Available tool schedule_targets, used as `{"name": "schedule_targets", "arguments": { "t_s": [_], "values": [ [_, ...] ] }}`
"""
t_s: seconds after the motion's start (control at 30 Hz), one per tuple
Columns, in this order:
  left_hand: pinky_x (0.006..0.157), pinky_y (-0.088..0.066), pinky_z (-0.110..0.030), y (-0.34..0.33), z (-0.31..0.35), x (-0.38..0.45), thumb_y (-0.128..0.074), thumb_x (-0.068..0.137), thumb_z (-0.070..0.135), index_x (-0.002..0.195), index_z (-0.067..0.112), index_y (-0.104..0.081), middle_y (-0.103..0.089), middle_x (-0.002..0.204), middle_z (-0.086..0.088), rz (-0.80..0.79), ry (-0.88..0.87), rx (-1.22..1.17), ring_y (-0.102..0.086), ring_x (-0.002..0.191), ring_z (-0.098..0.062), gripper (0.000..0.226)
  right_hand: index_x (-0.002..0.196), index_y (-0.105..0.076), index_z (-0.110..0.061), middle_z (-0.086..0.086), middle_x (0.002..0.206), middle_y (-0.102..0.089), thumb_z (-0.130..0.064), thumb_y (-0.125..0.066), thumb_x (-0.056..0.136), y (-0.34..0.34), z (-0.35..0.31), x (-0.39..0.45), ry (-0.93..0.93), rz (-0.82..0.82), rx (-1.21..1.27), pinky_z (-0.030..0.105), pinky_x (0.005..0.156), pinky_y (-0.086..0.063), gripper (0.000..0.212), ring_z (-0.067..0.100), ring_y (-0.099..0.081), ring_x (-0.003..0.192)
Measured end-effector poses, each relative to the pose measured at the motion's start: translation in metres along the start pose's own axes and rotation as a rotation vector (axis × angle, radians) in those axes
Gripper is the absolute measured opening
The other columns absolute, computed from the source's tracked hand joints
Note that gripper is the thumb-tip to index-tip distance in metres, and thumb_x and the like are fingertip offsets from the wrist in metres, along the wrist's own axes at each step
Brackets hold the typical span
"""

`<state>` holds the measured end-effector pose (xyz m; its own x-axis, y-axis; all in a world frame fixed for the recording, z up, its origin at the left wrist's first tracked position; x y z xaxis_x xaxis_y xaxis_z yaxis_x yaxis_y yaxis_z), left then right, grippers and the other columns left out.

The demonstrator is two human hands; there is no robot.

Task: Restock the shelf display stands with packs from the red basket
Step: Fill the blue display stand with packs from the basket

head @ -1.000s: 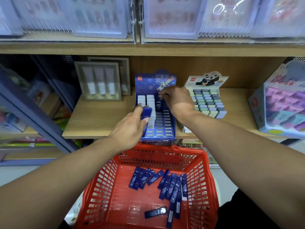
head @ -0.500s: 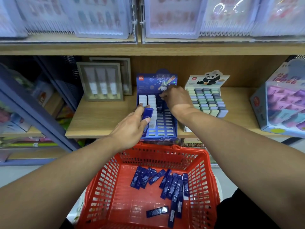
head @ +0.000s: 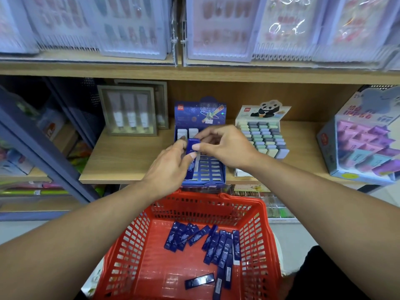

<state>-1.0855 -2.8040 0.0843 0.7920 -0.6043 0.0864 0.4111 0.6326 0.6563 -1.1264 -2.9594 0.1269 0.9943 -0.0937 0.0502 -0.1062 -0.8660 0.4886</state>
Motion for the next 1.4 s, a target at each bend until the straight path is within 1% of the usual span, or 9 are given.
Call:
{"name": "schedule_targets", "arguments": {
  "t_s": [0.13,0.2,0.3,0.4,0.53,0.73,1.03,1.23,1.4],
  "values": [
    [0.078,-0.049,-0.042,-0.001,0.005,-0.001,-0.047,0.101,0.044,0.109,0.028,-0.049,-0.066,0.09,0.007,0.008,0.003,-0.002,-0.061,0.086,-0.014,0.018,0.096,-0.068,-0.014,0.008,0.082,-0.072,-0.017,-0.076,0.088,0.003,0.005,0.001,-0.012,0.001,-0.016,0.039,0.079,-0.06,0.012,0.015,-0.07,0.075],
    [0.092,-0.047,-0.041,-0.001,0.006,-0.002,-0.054,0.099,0.043,0.125,0.031,-0.047,-0.065,0.121,0.002,0.004,-0.011,0.094,-0.059,0.113,-0.018,0.029,0.093,-0.062,-0.022,0.005,0.081,-0.068,-0.014,-0.073,0.09,0.009,0.012,0.005,-0.032,0.034,-0.074,0.045,0.078,-0.059,0.013,0.022,-0.071,0.077],
    [0.122,-0.024,-0.044,-0.008,0.006,-0.007,-0.061,0.097,0.038,0.156,0.029,-0.027,-0.017,0.167,0.003,-0.106,-0.076,0.308,-0.011,0.154,-0.013,0.068,0.096,-0.062,-0.028,-0.003,0.083,-0.062,-0.011,-0.068,0.092,0.027,0.022,0.01,-0.063,0.184,-0.191,0.034,0.073,-0.056,0.02,0.017,-0.066,0.076],
    [0.126,-0.011,-0.044,-0.016,-0.002,-0.01,-0.06,0.097,0.039,0.161,0.024,-0.009,0.002,0.168,0.007,-0.198,-0.091,0.469,0.011,0.153,-0.008,0.084,0.103,-0.063,-0.025,-0.007,0.082,-0.058,-0.009,-0.064,0.094,0.04,0.03,0.011,-0.064,0.313,-0.248,0.022,0.064,-0.046,0.018,0.003,-0.056,0.07],
    [0.126,-0.01,-0.046,-0.016,-0.002,-0.008,-0.06,0.096,0.037,0.161,0.024,-0.005,0.004,0.168,0.009,-0.211,-0.087,0.5,0.012,0.153,-0.007,0.086,0.098,-0.055,-0.026,-0.006,0.095,-0.064,-0.001,-0.059,0.092,0.041,0.033,0.016,-0.052,0.348,-0.342,0.01,0.059,-0.041,0.026,-0.009,-0.057,0.075],
    [0.126,-0.009,-0.042,-0.017,-0.004,-0.008,-0.06,0.096,0.038,0.162,0.023,-0.003,0.005,0.168,0.009,-0.219,-0.088,0.507,0.013,0.153,-0.008,0.088,0.102,-0.056,-0.025,-0.001,0.098,-0.065,-0.005,-0.054,0.096,0.035,0.046,0.025,-0.03,0.276,-0.457,0.032,0.073,-0.05,0.021,0.013,-0.063,0.088],
    [0.124,-0.002,-0.035,-0.016,-0.005,-0.008,-0.061,0.095,0.037,0.162,0.022,-0.002,0.006,0.168,0.009,-0.224,-0.112,0.499,0.014,0.153,-0.007,0.089,0.1,-0.064,-0.019,0.0,0.095,-0.07,-0.002,-0.057,0.095,0.032,0.058,0.026,-0.03,0.208,-0.472,0.034,0.079,-0.054,0.02,0.008,-0.064,0.086],
    [0.126,-0.005,-0.037,-0.016,-0.004,-0.008,-0.061,0.095,0.036,0.161,0.021,-0.002,0.006,0.168,0.007,-0.226,-0.114,0.5,0.014,0.153,-0.008,0.09,0.112,-0.074,-0.014,0.002,0.114,-0.067,-0.012,-0.058,0.098,0.039,0.05,0.036,-0.052,0.283,-0.646,0.019,0.078,-0.038,0.021,0.011,-0.06,0.095],
    [0.127,-0.009,-0.04,-0.017,-0.005,-0.009,-0.062,0.095,0.037,0.161,0.022,-0.001,0.007,0.168,0.007,-0.228,-0.107,0.5,0.015,0.153,-0.008,0.091,0.113,-0.074,-0.019,0.004,0.117,-0.071,-0.018,-0.057,0.099,0.037,0.045,0.045,-0.077,0.278,-0.767,0.031,0.09,-0.049,0.022,0.027,-0.064,0.106]
  ]
}}
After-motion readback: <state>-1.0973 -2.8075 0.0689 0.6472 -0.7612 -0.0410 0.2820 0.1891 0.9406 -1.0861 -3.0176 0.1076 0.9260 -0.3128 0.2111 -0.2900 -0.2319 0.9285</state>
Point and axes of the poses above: each hand's wrist, its own x-axis towards the middle knuckle, its own y-axis out of the back of the hand, z = x × y, the point moved 5 cm from there along x, towards the middle knuckle
